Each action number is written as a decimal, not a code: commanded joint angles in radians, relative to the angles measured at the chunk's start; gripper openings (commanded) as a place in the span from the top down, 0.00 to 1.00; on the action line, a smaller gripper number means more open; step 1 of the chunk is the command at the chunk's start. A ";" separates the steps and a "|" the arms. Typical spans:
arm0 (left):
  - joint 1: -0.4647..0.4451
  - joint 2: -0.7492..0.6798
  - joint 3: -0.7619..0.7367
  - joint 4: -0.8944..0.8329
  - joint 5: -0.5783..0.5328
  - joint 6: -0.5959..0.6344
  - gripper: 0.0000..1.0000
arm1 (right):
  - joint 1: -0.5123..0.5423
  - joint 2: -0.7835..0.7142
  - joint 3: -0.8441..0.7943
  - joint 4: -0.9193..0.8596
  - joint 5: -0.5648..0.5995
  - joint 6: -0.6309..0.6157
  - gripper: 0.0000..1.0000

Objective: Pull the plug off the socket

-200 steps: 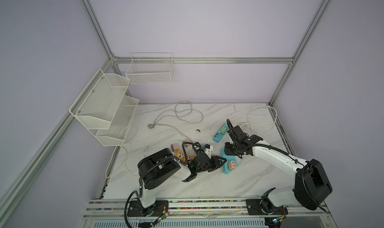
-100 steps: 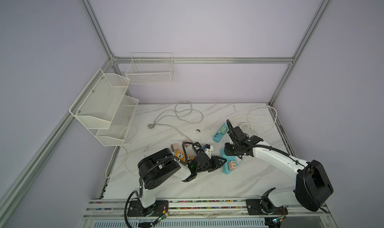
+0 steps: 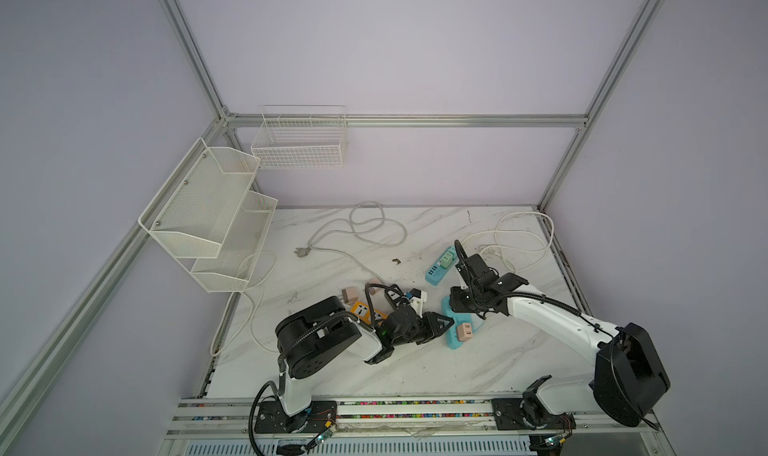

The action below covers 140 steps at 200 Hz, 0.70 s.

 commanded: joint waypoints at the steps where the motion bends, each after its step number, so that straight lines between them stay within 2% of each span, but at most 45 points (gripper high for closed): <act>1: -0.010 0.011 -0.005 -0.117 0.032 0.024 1.00 | 0.031 -0.012 0.053 0.090 0.049 0.019 1.00; 39: -0.010 0.005 -0.017 -0.121 0.028 0.017 1.00 | -0.152 -0.071 -0.018 0.129 -0.063 -0.024 0.99; 64: -0.010 0.008 -0.019 -0.110 0.028 0.015 1.00 | -0.139 -0.067 -0.014 0.152 -0.091 -0.027 0.98; 91: -0.008 0.016 -0.018 -0.105 0.031 0.008 1.00 | -0.063 -0.055 -0.024 0.159 -0.059 -0.039 0.98; 111: -0.003 0.019 -0.027 -0.100 0.030 -0.005 1.00 | -0.087 -0.071 -0.041 0.138 -0.020 -0.040 0.96; 128: -0.004 0.021 -0.029 -0.098 0.032 -0.007 1.00 | -0.144 -0.094 -0.061 0.148 -0.067 -0.045 0.96; 140: -0.002 0.023 -0.027 -0.100 0.034 -0.008 1.00 | -0.141 -0.083 -0.040 0.128 -0.035 -0.051 0.96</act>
